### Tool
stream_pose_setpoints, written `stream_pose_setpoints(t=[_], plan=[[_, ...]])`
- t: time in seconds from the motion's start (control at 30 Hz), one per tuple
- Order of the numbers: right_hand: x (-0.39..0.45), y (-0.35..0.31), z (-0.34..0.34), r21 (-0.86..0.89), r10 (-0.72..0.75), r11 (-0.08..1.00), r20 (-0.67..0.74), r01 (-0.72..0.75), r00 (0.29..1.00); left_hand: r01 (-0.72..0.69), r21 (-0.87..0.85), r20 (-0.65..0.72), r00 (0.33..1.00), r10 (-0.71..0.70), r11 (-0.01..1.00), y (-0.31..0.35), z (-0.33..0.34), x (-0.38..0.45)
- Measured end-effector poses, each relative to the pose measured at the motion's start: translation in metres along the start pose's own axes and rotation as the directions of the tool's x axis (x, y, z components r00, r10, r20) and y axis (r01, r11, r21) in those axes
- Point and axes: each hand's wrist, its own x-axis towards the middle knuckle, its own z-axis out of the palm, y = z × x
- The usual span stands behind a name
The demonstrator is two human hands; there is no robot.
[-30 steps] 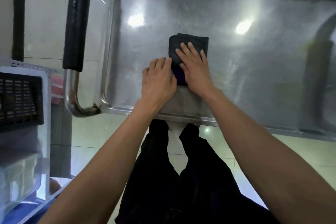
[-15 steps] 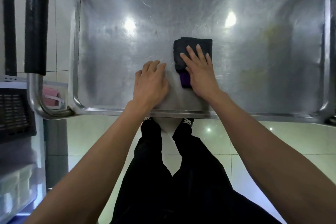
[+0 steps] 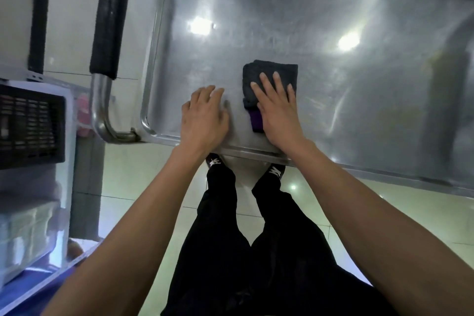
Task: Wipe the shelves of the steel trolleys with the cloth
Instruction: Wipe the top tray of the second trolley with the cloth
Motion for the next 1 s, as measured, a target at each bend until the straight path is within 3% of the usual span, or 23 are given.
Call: stream_pose_setpoints(t=[0.33,0.6,0.77,1.0], plan=[[0.069,-0.11,0.022,0.03,-0.074,0.997,0.149,0.07,0.986,0.18,-0.02,-0.06,0.982,-0.181,0.983,-0.098,-0.016,0.003],[0.109,-0.176,0.033,0.07,-0.142,0.989,0.185,0.131,0.972,0.307,-0.165,-0.012,0.949,-0.314,0.937,-0.123,-0.028,0.012],[0.115,-0.179,0.027,0.116,-0.21,0.975,0.23,0.188,0.95,0.307,-0.212,0.0,0.949,-0.314,0.928,-0.123,-0.029,0.013],[0.08,-0.161,0.019,0.136,-0.195,0.977,0.237,0.166,0.952,0.252,-0.105,0.006,0.967,-0.253,0.962,-0.119,-0.03,0.007]])
